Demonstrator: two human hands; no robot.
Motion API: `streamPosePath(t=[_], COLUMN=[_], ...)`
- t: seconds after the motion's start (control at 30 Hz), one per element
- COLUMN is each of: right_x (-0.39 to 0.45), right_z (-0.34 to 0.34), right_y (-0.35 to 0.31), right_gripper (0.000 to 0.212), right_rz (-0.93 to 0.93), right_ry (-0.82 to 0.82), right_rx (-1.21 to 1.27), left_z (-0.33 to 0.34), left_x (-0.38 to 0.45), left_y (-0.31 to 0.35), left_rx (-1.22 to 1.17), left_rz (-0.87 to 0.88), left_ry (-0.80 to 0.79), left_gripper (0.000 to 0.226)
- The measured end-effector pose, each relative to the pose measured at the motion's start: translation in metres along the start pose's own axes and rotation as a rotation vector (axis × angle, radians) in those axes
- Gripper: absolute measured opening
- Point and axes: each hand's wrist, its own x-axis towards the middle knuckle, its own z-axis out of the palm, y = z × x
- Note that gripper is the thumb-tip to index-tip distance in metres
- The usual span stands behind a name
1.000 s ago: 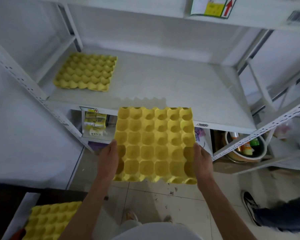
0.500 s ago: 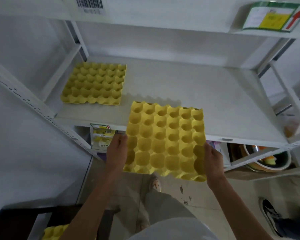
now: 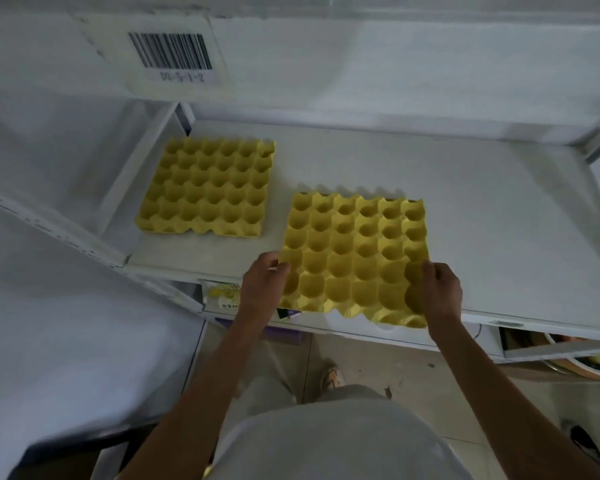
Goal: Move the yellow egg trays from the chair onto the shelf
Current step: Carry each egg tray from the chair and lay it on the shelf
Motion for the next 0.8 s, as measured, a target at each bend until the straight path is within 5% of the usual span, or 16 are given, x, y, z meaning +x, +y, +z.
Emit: streamPosePath(t=[0.2,0.33,0.43,0.6,0.8], right_x=[-0.005,-0.030,-0.036,-0.022,0.017], right_z=[0.007,0.016,0.041,0.091,0.116], right_y=[-0.007,-0.006,-0.012,-0.022,-0.043], right_gripper=[0.046,0.066,0.071,0.068,0.066], right_rz=[-0.095,-0.519,-0.703,-0.699,-0.608], right_ry=[0.039,0.111,0.039,-0.121,-0.119], right_rx=[-0.066,-0.565,-0.775,-0.904,-0.906], left_z=[-0.004,-0.039,-0.078,-0.109,-0.112], left_x=[0.016,0.041,0.088,0.165,0.193], left_y=[0.001,-0.005,-0.003,-0.010,-0.039], left_rx=[-0.072,0.295,0.635,0.888,0.839], left_rz=[0.139,0.522,0.549,0.325,0.498], left_ry=[-0.067,0.156,0.266,-0.083,-0.179], left_gripper=[0.040,0.043,0.055,0.063,0.051])
